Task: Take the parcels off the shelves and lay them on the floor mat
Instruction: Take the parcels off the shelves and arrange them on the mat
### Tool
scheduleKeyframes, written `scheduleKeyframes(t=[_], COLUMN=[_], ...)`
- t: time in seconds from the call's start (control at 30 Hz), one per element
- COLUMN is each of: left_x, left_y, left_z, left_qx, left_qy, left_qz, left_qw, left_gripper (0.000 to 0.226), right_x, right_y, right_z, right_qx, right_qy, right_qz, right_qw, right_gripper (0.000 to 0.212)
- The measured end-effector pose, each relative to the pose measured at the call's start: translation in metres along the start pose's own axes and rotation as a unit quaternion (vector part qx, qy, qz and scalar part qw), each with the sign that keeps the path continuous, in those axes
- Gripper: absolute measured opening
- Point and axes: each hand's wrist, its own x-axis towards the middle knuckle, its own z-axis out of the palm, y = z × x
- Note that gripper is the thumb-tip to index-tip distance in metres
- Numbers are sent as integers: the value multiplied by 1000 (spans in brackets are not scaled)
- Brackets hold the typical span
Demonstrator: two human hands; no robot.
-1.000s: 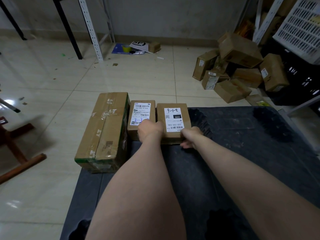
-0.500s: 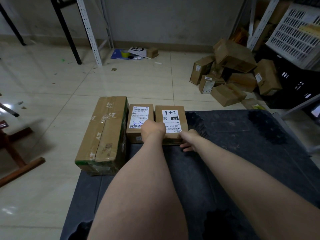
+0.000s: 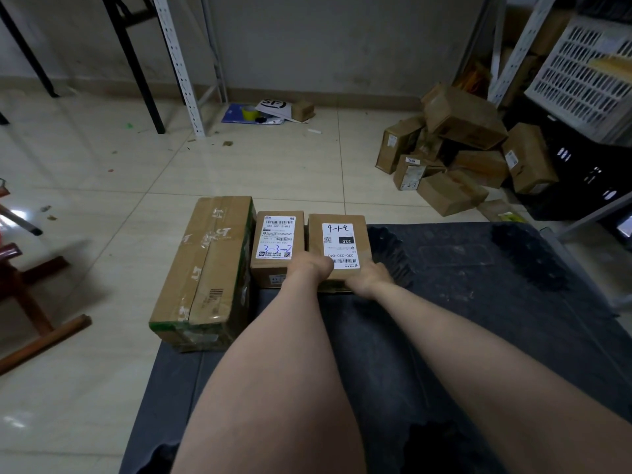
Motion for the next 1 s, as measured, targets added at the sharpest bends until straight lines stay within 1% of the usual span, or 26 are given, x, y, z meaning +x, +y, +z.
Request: scheduleKeyframes(t=[0.1,0.17,0.23,0.33,0.4,0.47,0.5,0.57,0.63,0.7,0.73,0.77,0.83,0.9,1.0], left_x=[3,6,11,11,10,9,10,13,17,19,17,13,-2,-16,-32], left_y=[-2,-3,-4,-3,-1,-1,-2,-4,-5,-8,-8,-7,-3,1,8], left_z=[11,18,25,35,41,44,46,48,44,35,30,26,21,20,22], left_qx=[34,37,12,-8,3,43,51,50,26,0,-10,-21,-10,24,55], left_qy=[-31,-59,-66,-65,-27,29,43,52,61,69,53,20,-94,-206,-327], left_qz=[-4,-11,-15,-38,-56,-87,-89,-61,-31,-20,-20,-22,-39,-50,-85], left_qw=[999,998,998,997,998,995,994,996,997,997,998,999,995,977,940], left_gripper=[43,45,44,44,50,61,65,67,63,58,56,52,40,33,28], right_x=[-2,-2,0,2,3,3,3,2,3,5,7,8,11,14,21], right_y=[5,8,11,18,22,23,23,25,28,34,37,40,47,53,61], right_z=[2,3,3,2,0,1,1,3,3,0,-2,-4,-9,-16,-31], right_qx=[-91,-130,-119,-92,-92,-104,-112,-125,-129,-122,-109,-88,-46,-20,60], right_qy=[14,43,65,83,88,93,96,105,101,87,81,78,76,80,119], right_qz=[-5,-20,-32,-30,-31,-32,-36,-52,-61,-54,-46,-35,-8,22,64], right_qw=[996,990,990,992,991,990,988,985,985,987,990,992,996,996,989], right_gripper=[66,59,46,37,32,33,35,42,46,49,51,53,55,58,55])
